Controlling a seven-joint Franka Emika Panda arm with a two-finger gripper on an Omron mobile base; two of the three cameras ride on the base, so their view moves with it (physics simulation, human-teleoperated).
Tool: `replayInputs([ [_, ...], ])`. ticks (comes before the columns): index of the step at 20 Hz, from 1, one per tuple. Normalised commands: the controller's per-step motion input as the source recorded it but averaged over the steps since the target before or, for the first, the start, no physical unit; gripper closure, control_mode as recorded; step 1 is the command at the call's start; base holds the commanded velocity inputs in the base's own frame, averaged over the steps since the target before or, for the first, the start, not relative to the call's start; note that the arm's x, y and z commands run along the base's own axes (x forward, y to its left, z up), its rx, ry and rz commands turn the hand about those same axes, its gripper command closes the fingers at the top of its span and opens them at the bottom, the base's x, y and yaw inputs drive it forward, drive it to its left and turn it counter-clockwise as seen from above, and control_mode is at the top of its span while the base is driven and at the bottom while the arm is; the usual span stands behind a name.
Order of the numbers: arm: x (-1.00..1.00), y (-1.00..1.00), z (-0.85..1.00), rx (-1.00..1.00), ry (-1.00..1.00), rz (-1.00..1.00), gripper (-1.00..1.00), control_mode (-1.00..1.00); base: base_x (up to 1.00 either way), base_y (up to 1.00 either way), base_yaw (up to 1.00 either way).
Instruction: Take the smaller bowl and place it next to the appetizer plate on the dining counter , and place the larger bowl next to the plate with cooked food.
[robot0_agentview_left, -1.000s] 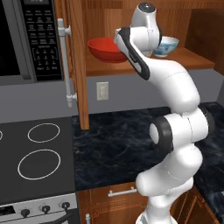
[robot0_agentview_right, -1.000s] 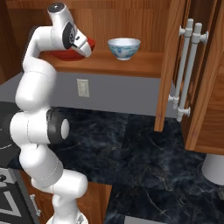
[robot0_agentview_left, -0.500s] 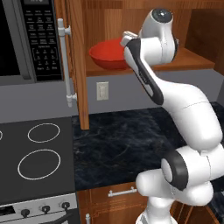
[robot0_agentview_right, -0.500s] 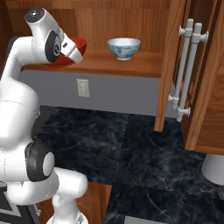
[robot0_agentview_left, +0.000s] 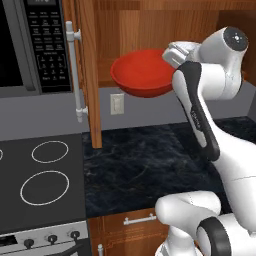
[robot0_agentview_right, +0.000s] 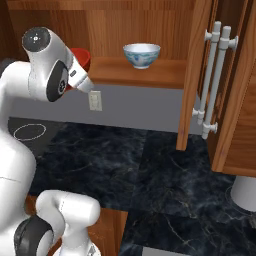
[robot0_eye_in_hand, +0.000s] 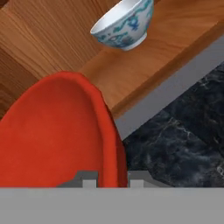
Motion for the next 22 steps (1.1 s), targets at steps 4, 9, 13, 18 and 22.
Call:
replayInputs([
  [4,-1.0,-0.33,0.07,0.22,0.05,0.01,1.0,-1.0,0.0,0.0,0.0],
  [9,-0.99,-0.04,0.0,0.05,0.01,0.03,1.0,-1.0,0.0,0.0,0.0],
  [13,-0.66,0.0,0.0,0.0,0.1,0.0,1.0,-1.0,0.0,0.0,0.0],
  [18,-0.38,0.0,0.0,0.0,0.13,0.0,1.0,-1.0,0.0,0.0,0.0],
  [22,-0.3,0.0,0.0,0.0,0.14,0.0,1.0,-1.0,0.0,0.0,0.0],
])
